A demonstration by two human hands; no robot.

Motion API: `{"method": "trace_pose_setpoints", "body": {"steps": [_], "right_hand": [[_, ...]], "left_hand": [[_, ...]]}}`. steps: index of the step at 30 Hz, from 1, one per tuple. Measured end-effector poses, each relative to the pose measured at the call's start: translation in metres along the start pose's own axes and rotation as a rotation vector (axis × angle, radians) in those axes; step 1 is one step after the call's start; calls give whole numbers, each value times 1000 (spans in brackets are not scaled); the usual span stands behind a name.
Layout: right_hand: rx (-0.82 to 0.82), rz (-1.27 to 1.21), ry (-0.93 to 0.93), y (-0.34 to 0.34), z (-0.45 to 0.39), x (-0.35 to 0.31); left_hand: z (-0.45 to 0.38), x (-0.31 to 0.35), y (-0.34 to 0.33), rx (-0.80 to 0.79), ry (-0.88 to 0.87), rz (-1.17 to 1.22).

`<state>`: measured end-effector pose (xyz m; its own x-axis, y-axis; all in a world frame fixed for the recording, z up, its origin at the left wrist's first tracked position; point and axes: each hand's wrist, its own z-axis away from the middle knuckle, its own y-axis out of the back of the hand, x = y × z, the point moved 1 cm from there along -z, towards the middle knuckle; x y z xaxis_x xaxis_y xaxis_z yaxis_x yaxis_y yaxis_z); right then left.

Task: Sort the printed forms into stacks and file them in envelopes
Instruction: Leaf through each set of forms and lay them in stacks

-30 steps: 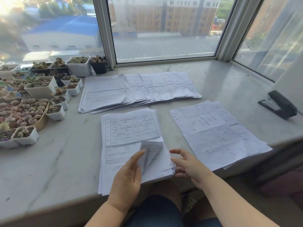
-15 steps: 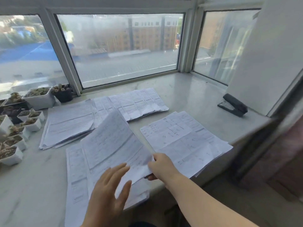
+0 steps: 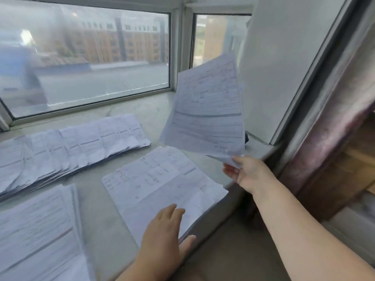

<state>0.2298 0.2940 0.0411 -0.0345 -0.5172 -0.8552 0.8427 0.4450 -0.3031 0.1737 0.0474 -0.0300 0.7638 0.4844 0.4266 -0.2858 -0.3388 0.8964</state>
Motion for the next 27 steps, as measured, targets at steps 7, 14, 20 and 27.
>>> {"method": "trace_pose_setpoints", "body": {"steps": [7, 14, 20, 27], "right_hand": [[-112, -6, -200, 25, -50, 15], [-122, 11, -253, 48, -71, 36], [-202, 17, -291, 54, -69, 39], [-344, -9, -276, 50, -61, 35]], "left_hand": [[-33, 8, -32, -16, 21, -20], [-29, 5, -28, 29, 175, 138], [-28, 9, -31, 13, 144, -4], [-33, 2, -26, 51, 187, 45]]}}
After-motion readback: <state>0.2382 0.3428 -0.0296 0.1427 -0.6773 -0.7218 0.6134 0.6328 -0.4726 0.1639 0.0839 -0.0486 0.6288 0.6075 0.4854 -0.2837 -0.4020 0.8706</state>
